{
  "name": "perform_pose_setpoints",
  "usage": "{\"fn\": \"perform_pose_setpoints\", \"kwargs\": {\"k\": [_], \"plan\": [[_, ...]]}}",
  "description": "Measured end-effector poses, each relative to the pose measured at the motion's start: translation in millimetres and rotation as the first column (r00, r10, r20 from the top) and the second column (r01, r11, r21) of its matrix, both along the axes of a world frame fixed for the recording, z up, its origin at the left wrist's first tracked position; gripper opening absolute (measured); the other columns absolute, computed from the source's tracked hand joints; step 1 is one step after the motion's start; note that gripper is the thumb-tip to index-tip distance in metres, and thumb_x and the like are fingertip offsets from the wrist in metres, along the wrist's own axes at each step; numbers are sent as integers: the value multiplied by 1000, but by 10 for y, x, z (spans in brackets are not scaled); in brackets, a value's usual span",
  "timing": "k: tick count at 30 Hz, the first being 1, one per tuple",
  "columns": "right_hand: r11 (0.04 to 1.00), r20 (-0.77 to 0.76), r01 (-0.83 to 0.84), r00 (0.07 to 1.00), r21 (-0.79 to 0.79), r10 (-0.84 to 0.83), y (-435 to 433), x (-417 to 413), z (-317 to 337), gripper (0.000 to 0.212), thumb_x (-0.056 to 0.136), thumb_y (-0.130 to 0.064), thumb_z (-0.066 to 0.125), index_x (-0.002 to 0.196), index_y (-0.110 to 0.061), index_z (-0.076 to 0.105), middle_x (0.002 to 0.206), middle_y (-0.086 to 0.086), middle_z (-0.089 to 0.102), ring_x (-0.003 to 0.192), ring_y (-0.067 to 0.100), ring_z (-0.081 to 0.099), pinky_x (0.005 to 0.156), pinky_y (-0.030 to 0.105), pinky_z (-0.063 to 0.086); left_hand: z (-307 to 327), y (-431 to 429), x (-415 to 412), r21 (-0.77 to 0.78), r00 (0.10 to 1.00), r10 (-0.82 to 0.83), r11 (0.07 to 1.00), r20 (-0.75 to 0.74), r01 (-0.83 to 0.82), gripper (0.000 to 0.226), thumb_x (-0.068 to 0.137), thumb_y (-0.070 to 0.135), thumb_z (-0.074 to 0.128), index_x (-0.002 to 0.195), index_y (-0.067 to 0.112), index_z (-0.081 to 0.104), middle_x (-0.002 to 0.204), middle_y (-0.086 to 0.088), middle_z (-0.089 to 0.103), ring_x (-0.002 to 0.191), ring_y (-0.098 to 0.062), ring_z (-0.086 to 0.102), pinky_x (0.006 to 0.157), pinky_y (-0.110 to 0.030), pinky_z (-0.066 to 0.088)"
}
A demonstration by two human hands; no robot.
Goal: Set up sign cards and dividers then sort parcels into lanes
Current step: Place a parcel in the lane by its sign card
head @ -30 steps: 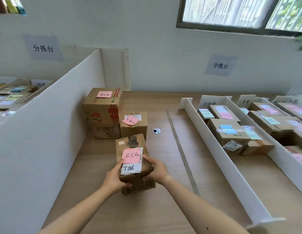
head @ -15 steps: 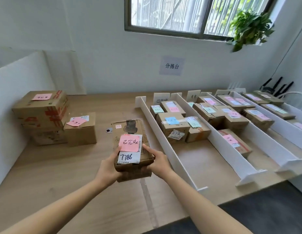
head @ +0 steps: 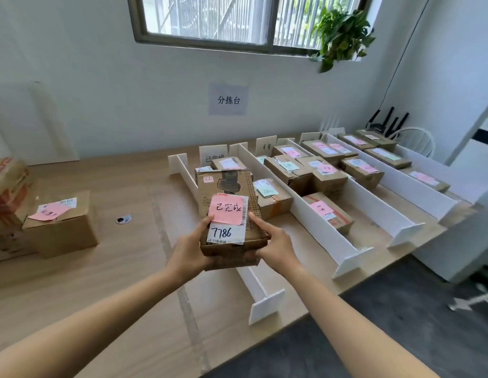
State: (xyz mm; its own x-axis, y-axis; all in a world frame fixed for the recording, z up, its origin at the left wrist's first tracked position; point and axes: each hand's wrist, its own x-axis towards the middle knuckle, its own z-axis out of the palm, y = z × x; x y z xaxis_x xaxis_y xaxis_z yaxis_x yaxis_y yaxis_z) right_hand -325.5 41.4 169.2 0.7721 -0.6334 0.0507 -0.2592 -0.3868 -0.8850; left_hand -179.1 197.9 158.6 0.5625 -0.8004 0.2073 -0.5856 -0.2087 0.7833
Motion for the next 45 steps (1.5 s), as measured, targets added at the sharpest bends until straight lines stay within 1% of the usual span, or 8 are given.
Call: {"fn": "perform_pose_setpoints", "kwargs": {"k": [5, 11, 15, 21, 23, 28, 35, 45], "plan": [[997, 1, 71, 997, -34, -71, -468, -158, -38, 83, 68, 7, 74, 136, -35, 51, 126, -12, 56, 114, 10, 54, 79, 2, 45, -17, -532, -79, 9, 998, -29, 1000, 58, 28, 97, 62, 27, 87, 143, 26, 33, 112, 5, 65, 95, -10, 60, 78, -17, 43], [996, -62, 82, 995, -28, -83, -1075, -261, -44, 85, 69, 8, 73, 138, -35, 49, 127, -14, 49, 109, 9, 49, 64, 5, 48, -49, -1131, -37, 49, 993, -115, 992, 13, 114, 96, 62, 27, 87, 141, 25, 34, 119, 2, 65, 102, -14, 63, 87, -27, 52], [997, -97, 82, 992, 15, -80, -1472, -196, -109, 89, 61, 3, 77, 133, -44, 51, 137, -6, 54, 123, 16, 52, 84, 11, 48, -119, -1463, 35, 77, 986, -159, 984, -38, 162, 98, 59, 28, 89, 140, 22, 35, 121, 4, 63, 103, -4, 59, 86, -13, 46], [996, -145, 52, 989, 73, -41, -1788, -143, -301, 86, 58, 4, 73, 130, -41, 57, 133, -7, 57, 119, 12, 55, 92, 21, 51, -317, -1714, 103, 161, 972, -192, 964, -133, 212, 102, 56, 42, 86, 140, 21, 33, 124, 4, 60, 106, -7, 61, 90, -22, 52], [993, -175, 43, 984, 109, -23, -1874, -158, -364, 83, 59, 3, 75, 129, -38, 58, 130, -8, 58, 116, 10, 56, 91, 21, 52, -417, -1760, 87, 182, 970, -199, 958, -143, 223, 95, 62, 35, 86, 139, 22, 32, 126, 6, 59, 106, -6, 59, 90, -20, 51], [981, -270, 8, 962, 195, 46, -1993, -227, -532, 83, 61, 3, 81, 131, -35, 56, 115, -23, 57, 103, -1, 57, 80, 9, 47, -608, -1807, 56, 214, 963, -181, 951, -198, 223, 86, 68, 29, 84, 138, 21, 35, 127, 8, 58, 106, -5, 58, 91, -18, 50], [954, -308, -19, 944, 301, 116, -1968, -128, -932, 86, 59, 5, 80, 135, -26, 54, 130, -2, 58, 116, 12, 55, 92, 25, 52, -904, -1716, 51, 330, 964, -140, 920, -225, 211, 87, 70, 36, 81, 141, 22, 33, 132, 9, 54, 110, -4, 55, 91, -14, 47], [943, -304, -115, 928, 313, 214, -2216, 143, -1301, 87, 55, 24, 68, 133, -14, 56, 127, 4, 58, 111, 18, 57, 73, 16, 53, -1188, -1779, -92, 359, 982, 43, 933, -185, 26, 85, 70, 33, 79, 141, 20, 34, 129, 5, 57, 104, -9, 59, 86, -13, 45]]}}
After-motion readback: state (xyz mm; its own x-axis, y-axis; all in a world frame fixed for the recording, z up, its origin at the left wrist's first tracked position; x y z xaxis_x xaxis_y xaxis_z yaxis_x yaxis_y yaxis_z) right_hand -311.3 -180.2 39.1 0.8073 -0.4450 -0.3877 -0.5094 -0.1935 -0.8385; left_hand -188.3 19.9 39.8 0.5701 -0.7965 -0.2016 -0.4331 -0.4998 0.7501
